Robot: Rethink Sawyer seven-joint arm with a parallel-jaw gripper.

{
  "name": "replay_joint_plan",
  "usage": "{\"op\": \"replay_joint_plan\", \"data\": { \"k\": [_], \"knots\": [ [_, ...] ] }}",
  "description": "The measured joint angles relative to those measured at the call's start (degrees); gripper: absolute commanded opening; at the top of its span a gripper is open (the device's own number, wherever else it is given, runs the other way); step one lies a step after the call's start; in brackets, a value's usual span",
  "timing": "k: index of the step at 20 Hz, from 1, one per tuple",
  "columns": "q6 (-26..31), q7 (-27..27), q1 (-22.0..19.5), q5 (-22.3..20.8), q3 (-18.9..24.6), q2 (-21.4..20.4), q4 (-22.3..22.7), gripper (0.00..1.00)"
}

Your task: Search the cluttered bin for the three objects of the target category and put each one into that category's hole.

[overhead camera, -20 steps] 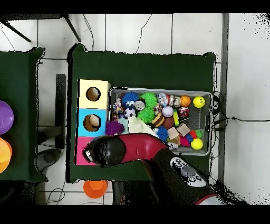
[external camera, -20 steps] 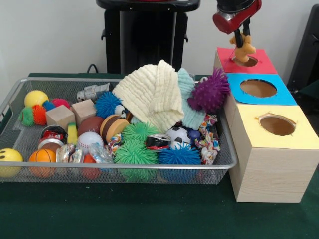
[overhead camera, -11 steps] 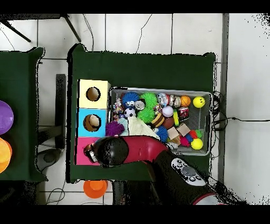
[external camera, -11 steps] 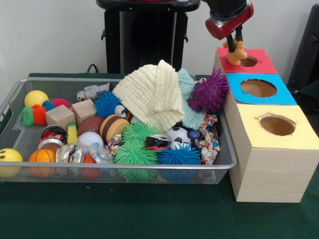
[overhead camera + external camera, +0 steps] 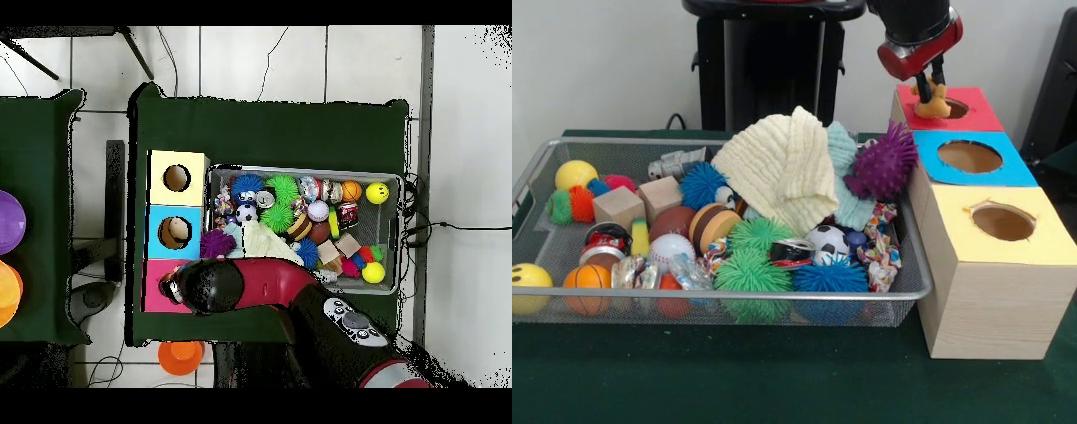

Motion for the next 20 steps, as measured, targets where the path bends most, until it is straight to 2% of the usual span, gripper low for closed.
{"op": "replay_joint_plan", "data": {
  "k": [20],
  "knots": [
    [-0.06,0.00,0.40,1.31,0.25,-0.93,0.03,0.00]
  ]
}}
